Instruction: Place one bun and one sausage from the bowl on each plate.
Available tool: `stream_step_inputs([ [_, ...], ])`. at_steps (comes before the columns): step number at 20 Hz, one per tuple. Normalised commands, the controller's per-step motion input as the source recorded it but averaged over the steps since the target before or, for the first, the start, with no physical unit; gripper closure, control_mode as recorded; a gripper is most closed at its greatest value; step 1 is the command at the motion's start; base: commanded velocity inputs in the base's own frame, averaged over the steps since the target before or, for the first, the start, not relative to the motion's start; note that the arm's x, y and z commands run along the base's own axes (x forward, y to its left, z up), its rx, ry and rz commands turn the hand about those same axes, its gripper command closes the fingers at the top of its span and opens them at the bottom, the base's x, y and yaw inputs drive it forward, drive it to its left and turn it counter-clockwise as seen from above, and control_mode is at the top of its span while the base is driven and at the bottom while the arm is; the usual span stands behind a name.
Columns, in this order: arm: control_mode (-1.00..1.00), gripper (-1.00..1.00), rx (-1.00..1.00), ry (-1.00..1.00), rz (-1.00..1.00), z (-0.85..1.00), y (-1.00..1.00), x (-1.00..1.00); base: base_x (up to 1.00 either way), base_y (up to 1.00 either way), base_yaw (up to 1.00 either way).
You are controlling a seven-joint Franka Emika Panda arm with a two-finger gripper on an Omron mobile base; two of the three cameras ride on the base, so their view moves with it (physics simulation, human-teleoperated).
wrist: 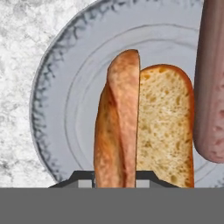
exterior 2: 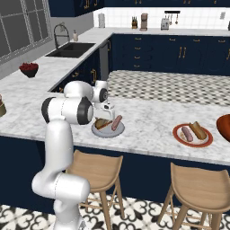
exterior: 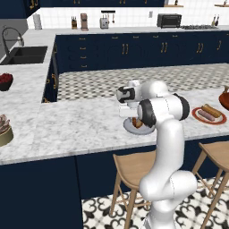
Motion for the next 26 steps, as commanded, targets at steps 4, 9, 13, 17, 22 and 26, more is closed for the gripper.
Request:
stream_step_inputs([
  [4, -1.00, 1.00, 0.00, 0.00, 0.00, 0.00, 0.00, 0.00, 0.00, 0.00, 0.00],
  [9, -1.00, 1.00, 0.00, 0.00, 0.00, 0.00, 0.00, 0.00, 0.00, 0.00, 0.00],
  [13, -1.00, 1.00, 0.00, 0.00, 0.00, 0.00, 0.00, 0.00, 0.00, 0.00, 0.00],
  [17, -1.00, 1.00, 0.00, -0.24, 0.00, 0.00, 0.00, -0.12, 0.00, 0.00, 0.00],
  [22, -1.00, 1.00, 0.00, -0.33, 0.03, -0.02, 0.01, -0.08, 0.00, 0.00, 0.00],
  [26, -1.00, 1.00, 0.00, 0.00, 0.00, 0.00, 0.00, 0.00, 0.00, 0.00, 0.00],
])
